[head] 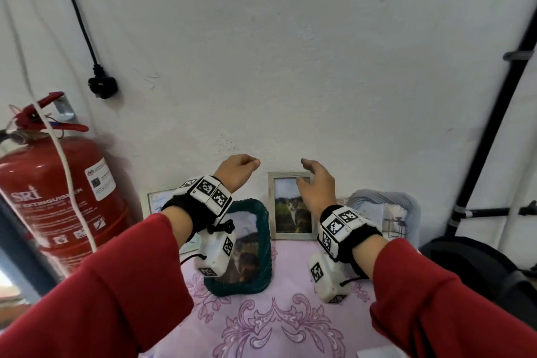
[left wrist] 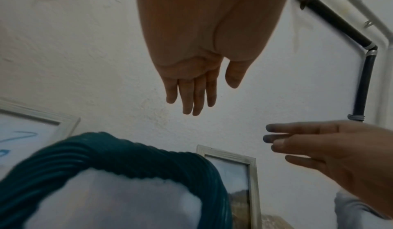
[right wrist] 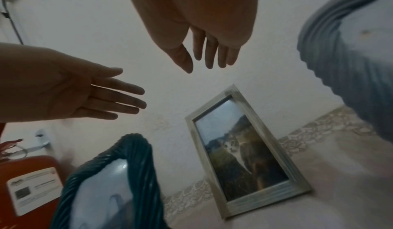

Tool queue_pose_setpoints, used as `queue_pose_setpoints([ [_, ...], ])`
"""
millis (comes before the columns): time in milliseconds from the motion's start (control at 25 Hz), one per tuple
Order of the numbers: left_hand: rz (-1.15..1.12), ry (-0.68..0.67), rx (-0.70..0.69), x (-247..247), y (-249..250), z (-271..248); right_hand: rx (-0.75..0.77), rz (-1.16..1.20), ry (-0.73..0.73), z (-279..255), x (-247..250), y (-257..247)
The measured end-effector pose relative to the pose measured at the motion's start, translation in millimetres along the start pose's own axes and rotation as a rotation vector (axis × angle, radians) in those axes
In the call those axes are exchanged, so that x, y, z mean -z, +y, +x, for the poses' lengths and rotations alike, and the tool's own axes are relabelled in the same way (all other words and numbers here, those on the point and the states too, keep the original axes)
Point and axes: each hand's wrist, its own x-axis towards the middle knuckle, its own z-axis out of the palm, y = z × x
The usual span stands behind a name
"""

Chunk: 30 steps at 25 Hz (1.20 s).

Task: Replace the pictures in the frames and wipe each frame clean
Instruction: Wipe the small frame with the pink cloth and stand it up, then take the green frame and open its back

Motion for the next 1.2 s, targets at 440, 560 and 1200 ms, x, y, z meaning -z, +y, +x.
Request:
queue_pose_setpoints([
  [440,-0.23,0.352,0.007,2.7,-86.2,-67.0,-0.255,0.165,-0.032,-64.2,-41.9,-1.2],
  [560,-0.316,0.262,0.134,-8.2,-107.9,-77.1,-0.377,0.26,-0.112,-76.6,-53.1,5.2],
  [1200,-0.439,0.208,0.202,-19.7,-125.8,-121.6,-0.315,0.182,-0.239,-102.5,-37.3,15.2],
])
